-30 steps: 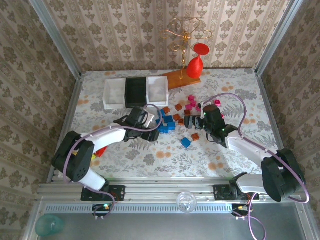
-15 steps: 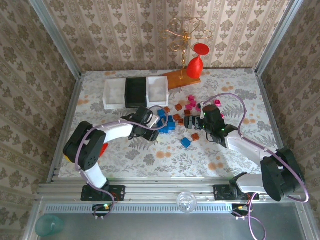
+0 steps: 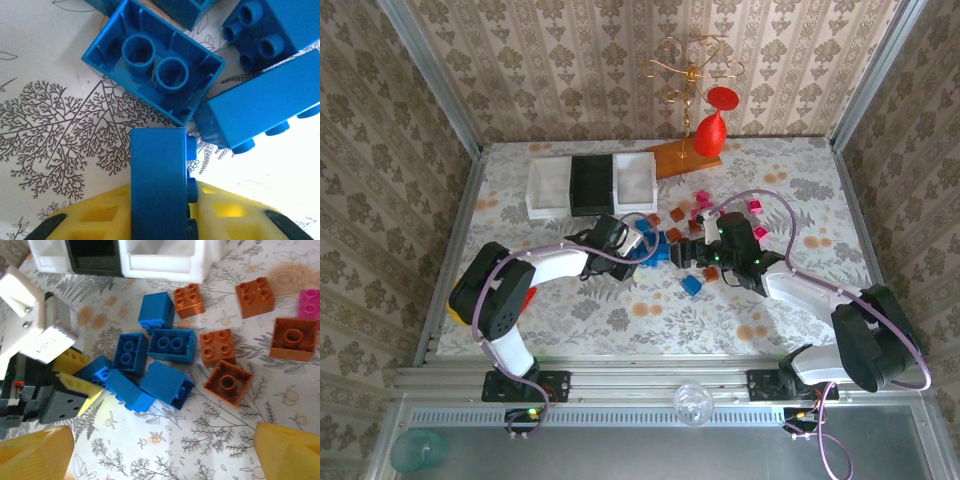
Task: Sort the legos into containers by color
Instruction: Pick up the lego from the center of the table, then place the lego in the container.
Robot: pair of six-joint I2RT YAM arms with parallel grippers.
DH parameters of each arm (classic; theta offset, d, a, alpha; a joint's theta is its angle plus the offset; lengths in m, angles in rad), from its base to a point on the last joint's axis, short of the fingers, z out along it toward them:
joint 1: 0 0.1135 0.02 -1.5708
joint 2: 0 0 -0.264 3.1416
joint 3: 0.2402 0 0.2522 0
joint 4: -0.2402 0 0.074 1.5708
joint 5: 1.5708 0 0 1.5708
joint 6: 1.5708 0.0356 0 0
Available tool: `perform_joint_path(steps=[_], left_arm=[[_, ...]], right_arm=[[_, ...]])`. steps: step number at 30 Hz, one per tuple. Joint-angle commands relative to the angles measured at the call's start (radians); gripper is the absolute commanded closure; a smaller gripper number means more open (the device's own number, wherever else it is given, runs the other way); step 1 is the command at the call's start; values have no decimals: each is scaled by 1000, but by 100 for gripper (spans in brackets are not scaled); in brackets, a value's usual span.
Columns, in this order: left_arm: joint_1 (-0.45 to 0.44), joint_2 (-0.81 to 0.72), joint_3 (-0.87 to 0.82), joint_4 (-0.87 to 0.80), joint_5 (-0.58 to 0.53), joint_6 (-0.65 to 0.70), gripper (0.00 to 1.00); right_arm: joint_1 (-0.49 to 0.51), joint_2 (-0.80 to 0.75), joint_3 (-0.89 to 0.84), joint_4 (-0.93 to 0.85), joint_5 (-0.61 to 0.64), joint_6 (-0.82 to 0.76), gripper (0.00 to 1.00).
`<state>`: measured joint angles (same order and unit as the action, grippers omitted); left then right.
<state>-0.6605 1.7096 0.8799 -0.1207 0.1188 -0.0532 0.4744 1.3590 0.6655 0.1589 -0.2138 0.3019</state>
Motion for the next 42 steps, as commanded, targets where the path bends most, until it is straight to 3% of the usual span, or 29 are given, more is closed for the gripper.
perform_joint_path(steps=[1,12,16,18,24,29,34,39,42], left_arm=[[-7,-42,-48,33,5,-40,73],[56,-293,-137,-7,-68,-84,85],[195,-418,-114,-13,-67,-142,84],[316,-435,-82,0,-48,-194,83],[520,-220,158,-20,-56,-207,82],[580,50,403,-73,-57,-195,82],[586,275,666,-185,-57,-161,77],[586,368,839,-291,-79,-142,62],[585,301,788,-264,-87,-149,47]], right_arm=[[6,9,-2,28,-29,-17,6],[23,15,6,32,-27,-14,5],[87,11,9,58,-44,-59,5],[120,14,12,69,-40,-72,5],[165,10,18,61,-5,-86,5],[174,-15,6,61,21,-81,5],[177,-37,-1,51,50,-86,5],[176,-58,-9,39,101,-97,5],[176,-54,-14,41,122,-99,5]])
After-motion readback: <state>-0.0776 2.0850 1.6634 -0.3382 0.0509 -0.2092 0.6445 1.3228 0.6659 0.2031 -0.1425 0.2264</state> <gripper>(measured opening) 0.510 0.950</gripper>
